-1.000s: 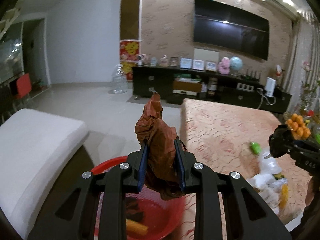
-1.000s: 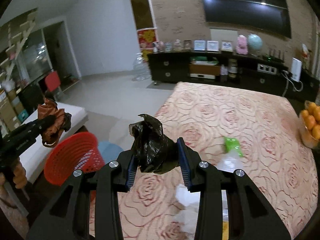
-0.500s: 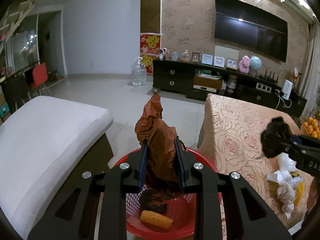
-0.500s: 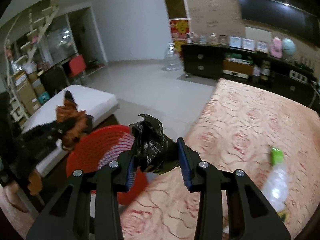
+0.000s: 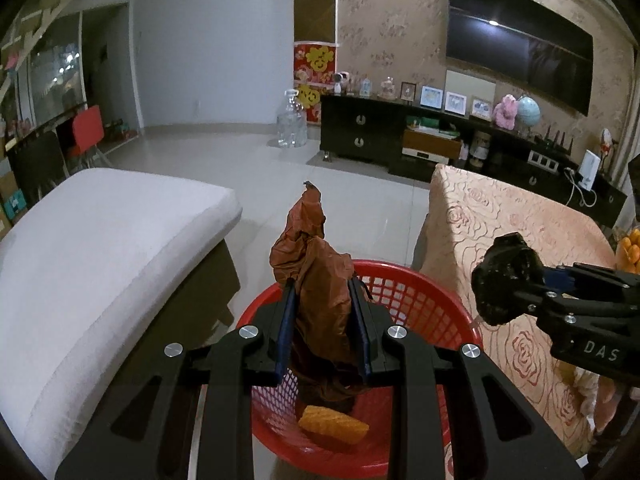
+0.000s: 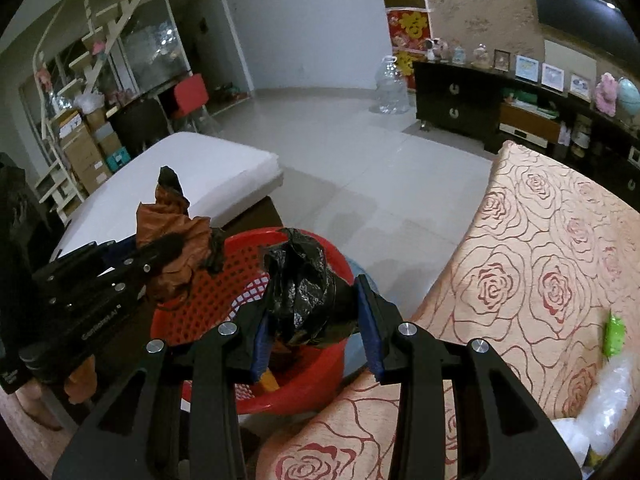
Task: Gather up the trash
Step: 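Carry both items to the red wastebasket and open both grippers over it, then move both grippers back to the trash pile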
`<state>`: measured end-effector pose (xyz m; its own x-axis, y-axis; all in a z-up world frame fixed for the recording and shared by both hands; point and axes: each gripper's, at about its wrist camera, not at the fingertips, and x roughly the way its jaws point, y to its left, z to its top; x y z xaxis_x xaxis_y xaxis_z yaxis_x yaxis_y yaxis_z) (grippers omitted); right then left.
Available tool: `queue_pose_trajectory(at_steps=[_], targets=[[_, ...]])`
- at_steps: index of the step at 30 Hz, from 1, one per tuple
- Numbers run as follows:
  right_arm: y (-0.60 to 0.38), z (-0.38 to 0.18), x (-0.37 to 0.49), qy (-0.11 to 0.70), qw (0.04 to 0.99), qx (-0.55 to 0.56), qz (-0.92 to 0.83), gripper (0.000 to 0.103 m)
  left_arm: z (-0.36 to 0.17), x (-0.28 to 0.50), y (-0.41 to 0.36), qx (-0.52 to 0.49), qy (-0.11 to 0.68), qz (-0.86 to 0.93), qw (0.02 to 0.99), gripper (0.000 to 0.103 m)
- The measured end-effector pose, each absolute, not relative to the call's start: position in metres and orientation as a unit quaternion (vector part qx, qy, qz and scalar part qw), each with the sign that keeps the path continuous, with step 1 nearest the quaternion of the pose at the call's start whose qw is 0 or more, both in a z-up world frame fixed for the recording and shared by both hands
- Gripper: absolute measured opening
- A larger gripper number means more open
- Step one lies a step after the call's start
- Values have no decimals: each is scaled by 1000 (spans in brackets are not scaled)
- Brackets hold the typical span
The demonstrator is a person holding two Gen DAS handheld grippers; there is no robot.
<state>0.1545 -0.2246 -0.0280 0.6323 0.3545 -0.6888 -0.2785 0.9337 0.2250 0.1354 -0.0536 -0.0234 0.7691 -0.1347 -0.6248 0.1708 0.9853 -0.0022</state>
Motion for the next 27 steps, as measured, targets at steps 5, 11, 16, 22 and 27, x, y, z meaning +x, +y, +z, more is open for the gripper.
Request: queue_pose_trajectory(at_steps=[5,11,16,22,27], targets=[[-214,-40,160,410,892,49,186,37,-32,141,-45,13,353,-82,932,24],[-202,-49,161,423,882,43,202,43,-39,142,-36,7,368,-84,926,26],[-204,-46,156,419,885,54,198,70,-38,140,-33,4,364,-86,927,44],[-221,-39,150,413,889,67,185,70,-34,134,-34,-1,352,-89,932,60],[-250,-27,140,397,900,84,158,70,-29,131,-35,-11,343,-97,934,67]])
